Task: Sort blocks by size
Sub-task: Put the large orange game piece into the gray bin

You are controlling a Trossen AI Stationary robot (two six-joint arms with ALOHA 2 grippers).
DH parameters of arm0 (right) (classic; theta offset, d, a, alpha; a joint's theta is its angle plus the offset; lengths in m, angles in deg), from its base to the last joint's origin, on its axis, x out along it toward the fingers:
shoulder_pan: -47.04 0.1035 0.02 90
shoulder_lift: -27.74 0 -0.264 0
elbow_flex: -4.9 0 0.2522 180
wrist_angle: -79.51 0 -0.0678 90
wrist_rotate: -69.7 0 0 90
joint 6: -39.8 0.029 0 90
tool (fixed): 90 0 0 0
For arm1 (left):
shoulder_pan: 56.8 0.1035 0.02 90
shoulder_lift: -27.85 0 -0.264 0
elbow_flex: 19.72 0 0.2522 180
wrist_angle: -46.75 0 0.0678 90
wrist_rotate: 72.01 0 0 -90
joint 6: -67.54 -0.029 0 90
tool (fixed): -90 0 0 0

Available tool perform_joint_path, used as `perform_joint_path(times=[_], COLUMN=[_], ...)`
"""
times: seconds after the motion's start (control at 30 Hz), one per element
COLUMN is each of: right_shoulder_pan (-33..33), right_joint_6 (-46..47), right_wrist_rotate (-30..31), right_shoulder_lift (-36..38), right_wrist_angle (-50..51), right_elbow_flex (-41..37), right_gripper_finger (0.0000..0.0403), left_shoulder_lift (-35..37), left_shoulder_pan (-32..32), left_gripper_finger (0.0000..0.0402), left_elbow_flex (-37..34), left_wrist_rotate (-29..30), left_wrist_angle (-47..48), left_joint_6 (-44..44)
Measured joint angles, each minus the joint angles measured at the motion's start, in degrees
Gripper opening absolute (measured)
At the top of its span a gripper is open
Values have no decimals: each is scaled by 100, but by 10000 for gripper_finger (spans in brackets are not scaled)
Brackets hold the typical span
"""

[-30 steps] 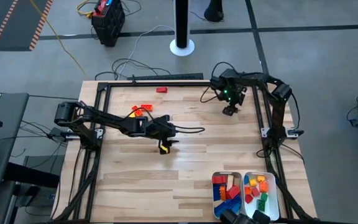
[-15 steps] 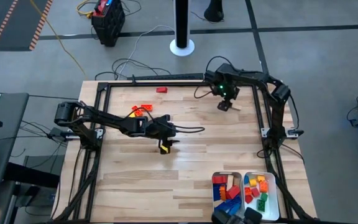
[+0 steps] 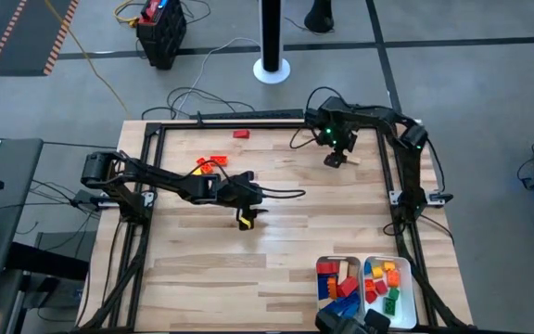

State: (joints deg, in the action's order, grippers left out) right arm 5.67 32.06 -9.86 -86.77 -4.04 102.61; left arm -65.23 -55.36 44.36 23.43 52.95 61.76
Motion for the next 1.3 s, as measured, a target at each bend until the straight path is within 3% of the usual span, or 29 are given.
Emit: perform_joint_path(times=[0.2, 0.4, 0.8, 0.9, 1.0, 1.2, 1.3], right_shoulder_pan=[-4, -4, 12, 64, 222, 860, 1566], right_joint_6=[-125, -409, -22, 306, 493, 1681, 2132], right_wrist_rotate=[103, 110, -91, -310, -316, -269, -103], right_shoulder_lift=[-848, -1220, -894, -461, 340, 2162, 2980], right_wrist_angle=[698, 741, 729, 625, -88, -2155, -3181], right_elbow_flex=[529, 936, 1006, 908, 459, -1216, -2113], right_gripper_finger=[265, 265, 265, 265, 265, 265, 265], left_shoulder_lift=[0, 0, 0, 0, 0, 0, 1], left_shoulder_pan=[-1, -1, -3, -3, -9, -36, 17], left_gripper_finger=[201, 201, 201, 201, 201, 201, 201], left_elbow_flex=[0, 0, 0, 0, 0, -399, -415], left_wrist_rotate=[-2, -2, -2, -2, -1, 56, 640], left_wrist_angle=[10, 71, 367, 457, 491, -111, 48], left_joint_6=[-39, -42, -31, -17, -1, -53, -120])
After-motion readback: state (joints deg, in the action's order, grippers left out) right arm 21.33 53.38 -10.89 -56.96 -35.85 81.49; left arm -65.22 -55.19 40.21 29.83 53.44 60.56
